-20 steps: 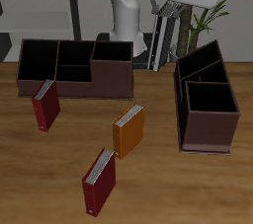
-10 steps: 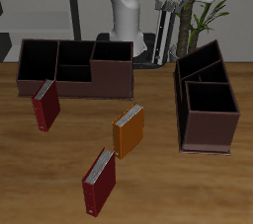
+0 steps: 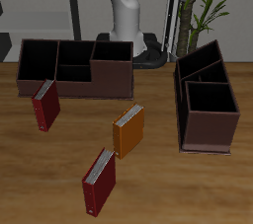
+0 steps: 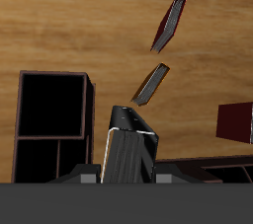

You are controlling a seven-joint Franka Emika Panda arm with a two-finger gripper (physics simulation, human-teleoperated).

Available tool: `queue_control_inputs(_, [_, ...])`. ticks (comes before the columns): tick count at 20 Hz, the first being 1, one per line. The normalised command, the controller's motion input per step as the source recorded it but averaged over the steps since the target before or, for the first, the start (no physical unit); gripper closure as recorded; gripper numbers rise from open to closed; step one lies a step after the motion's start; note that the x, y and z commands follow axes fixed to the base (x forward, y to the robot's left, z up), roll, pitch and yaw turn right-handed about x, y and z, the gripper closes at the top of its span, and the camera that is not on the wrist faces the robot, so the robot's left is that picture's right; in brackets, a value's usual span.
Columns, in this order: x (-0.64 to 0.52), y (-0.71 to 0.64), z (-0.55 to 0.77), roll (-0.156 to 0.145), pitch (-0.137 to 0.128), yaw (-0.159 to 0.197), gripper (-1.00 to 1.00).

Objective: Place the striped book into the left desk caddy's left compartment

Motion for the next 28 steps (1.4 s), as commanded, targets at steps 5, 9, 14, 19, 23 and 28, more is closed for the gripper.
queue_control_inputs(5, [-0.31, 0.16, -0.05, 0.019, 0.007, 0.012, 1.00])
queue_control_inputs(9, [-0.36, 0.22, -0.19, -0.004, 0.015, 0.011, 1.00])
queue_control_inputs(14, [-0.33, 0.13, -0.21, -0.006, 0.048, -0.081, 1.00])
queue_control_inputs(19, [-0.38, 0.22, -0.15, 0.035, -0.014, -0.012, 1.00])
queue_control_inputs(23, [-0.33, 0.21, -0.19, 0.063, 0.023, -0.006, 1.00])
queue_control_inputs(28, [-0.20, 0.16, -0.16, 0.039, 0.010, 0.015, 1.00])
